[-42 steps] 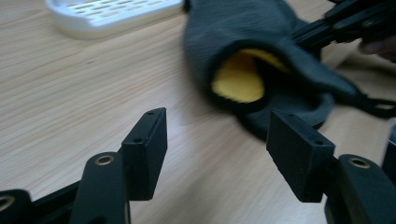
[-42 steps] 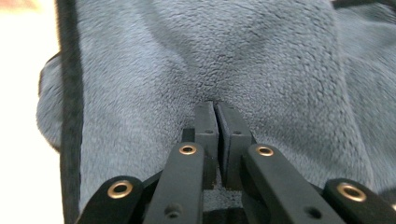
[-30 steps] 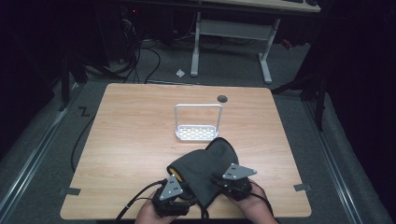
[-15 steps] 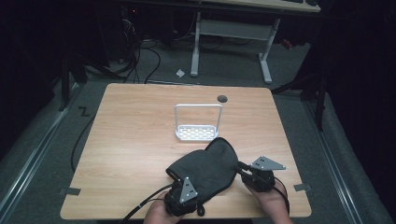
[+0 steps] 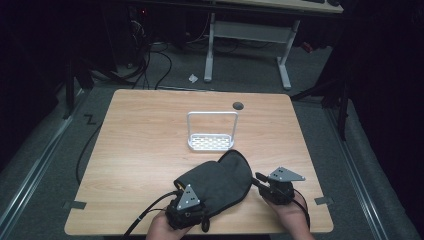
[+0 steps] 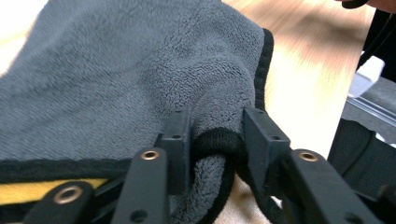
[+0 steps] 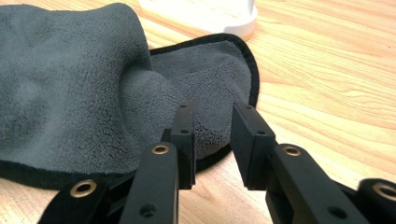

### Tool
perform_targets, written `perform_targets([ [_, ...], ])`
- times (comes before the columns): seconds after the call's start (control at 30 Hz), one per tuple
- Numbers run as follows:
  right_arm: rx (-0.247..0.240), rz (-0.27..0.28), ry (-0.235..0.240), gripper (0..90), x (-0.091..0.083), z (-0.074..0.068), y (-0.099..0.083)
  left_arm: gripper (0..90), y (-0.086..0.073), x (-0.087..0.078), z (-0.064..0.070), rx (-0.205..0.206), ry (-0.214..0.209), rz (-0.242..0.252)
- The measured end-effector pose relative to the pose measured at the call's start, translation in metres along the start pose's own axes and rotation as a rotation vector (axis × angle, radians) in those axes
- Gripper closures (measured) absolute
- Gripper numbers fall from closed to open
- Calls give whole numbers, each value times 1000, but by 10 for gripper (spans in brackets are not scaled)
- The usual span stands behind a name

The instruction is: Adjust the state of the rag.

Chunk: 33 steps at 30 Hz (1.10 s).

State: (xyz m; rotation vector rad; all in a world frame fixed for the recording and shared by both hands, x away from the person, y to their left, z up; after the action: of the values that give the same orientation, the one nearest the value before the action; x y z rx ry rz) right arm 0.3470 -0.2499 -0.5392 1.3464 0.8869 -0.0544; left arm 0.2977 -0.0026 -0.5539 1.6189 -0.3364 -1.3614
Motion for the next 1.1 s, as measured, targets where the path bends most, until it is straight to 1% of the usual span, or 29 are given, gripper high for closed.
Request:
perform_targets([
  [0.03, 0, 0, 0, 712, 0, 0, 0, 581, 0, 0, 0, 0, 0, 0],
  [0.07, 2, -4, 7, 694, 1, -2, 0, 573, -3, 3, -1, -17, -5, 1],
  [0.1, -2, -4, 14, 682, 1, -4, 0, 571, -4, 4, -1, -22, -5, 2],
  [0.2, -20, 5, 42, 621, 2, -16, 4, 567, -8, 7, -5, -34, 1, -2],
  [0.27, -42, 10, 72, 582, 3, -28, 7, 555, -9, 8, -8, -35, 8, -7],
  [0.3, -61, 14, 89, 564, 4, -36, 8, 547, -12, 11, -13, -48, 22, -11],
  [0.37, -98, 15, 122, 530, 7, -53, 10, 535, -11, 13, -15, -52, 33, -2],
  [0.4, -98, 15, 122, 530, 7, -53, 10, 527, -11, 13, -15, -52, 33, -2],
  [0.43, -142, 10, 161, 498, 11, -72, 11, 509, -11, 14, -16, -47, 42, -2],
  [0.47, -164, 3, 179, 488, 14, -81, 11, 487, -10, 13, -17, -58, 41, 0],
  [0.5, -164, 3, 179, 488, 14, -81, 11, 450, -10, 13, -17, -58, 41, 0],
  [0.53, -207, -17, 212, 471, 20, -98, 8, 414, -10, 10, -17, -61, 38, 0],
  [0.6, -231, -42, 225, 465, 26, -108, 4, 372, -10, 0, -15, -56, 42, 15],
  [0.63, -231, -42, 225, 465, 26, -108, 4, 365, -10, 0, -15, -56, 42, 15],
  [0.67, -248, -71, 242, 461, 31, -114, 0, 360, -13, -9, -15, -42, 55, 13],
  [0.7, -248, -71, 242, 461, 31, -114, 0, 360, -13, -9, -15, -42, 55, 13],
  [0.73, -265, -95, 245, 470, 35, -117, -4, 365, -18, -14, -15, -48, 62, 10],
  [0.77, -275, -103, 244, 495, 37, -118, -6, 382, -21, -15, -17, -53, 67, 3],
  [0.8, -285, -111, 239, 527, 38, -118, -7, 423, -21, -15, -17, -53, 67, 3],
  [0.83, -293, -118, 233, 573, 39, -118, -8, 464, -24, -15, -19, -56, 74, -13],
  [0.87, -293, -118, 233, 573, 39, -118, -8, 464, -27, -14, -21, -59, 81, -30],
  [0.9, -296, -122, 237, 626, 39, -118, -8, 484, -30, -12, -22, -70, 79, -39],
  [0.93, -301, -129, 234, 753, 39, -117, -8, 544, -32, -11, -23, -58, 92, -38],
  [0.97, -301, -129, 234, 753, 39, -117, -8, 575, -32, -11, -23, -58, 92, -38],
  [1.0, -316, -112, 238, 843, 35, -116, -5, 596, -32, -11, -23, -52, 98, -41],
  [1.03, -316, -112, 238, 843, 35, -116, -5, 596, -32, -11, -23, -47, 103, -44],
  [1.07, -316, -104, 234, 855, 33, -114, -3, 622, -32, -12, -23, -42, 106, -44],
  [1.1, -312, -84, 219, 864, 28, -109, 2, 643, -33, -12, -24, -43, 104, -40],
])
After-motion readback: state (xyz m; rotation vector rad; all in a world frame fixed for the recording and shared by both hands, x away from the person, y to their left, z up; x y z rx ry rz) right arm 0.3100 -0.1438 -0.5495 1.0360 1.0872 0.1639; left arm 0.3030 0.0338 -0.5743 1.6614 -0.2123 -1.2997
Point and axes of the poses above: each handheld gripper's, and its own axes: x roughly forward along the jaws, y roughly out of its top, z roughly to its right, the point moved 6 cm from there along x, roughly forward along the jaws, and after that the axes turned 3 degrees about x, right-handed, at the moved point
